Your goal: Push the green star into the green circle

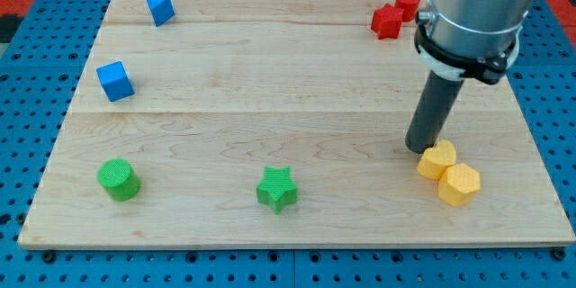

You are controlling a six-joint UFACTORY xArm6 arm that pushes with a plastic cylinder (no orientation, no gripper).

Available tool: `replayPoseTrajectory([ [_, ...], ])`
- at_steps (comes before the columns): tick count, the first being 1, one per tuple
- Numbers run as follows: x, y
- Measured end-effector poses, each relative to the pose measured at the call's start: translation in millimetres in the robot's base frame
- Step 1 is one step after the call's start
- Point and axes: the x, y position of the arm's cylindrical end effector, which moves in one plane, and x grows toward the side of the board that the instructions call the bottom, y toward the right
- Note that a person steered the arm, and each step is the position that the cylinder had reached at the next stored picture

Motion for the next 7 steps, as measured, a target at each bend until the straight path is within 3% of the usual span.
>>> replayPoseTrajectory([
  [1,-25,-24],
  [2,0,-67],
  [3,99,-68],
  [4,102,-137],
  [5,54,-139],
  [6,43,-146],
  [7,43,-227],
])
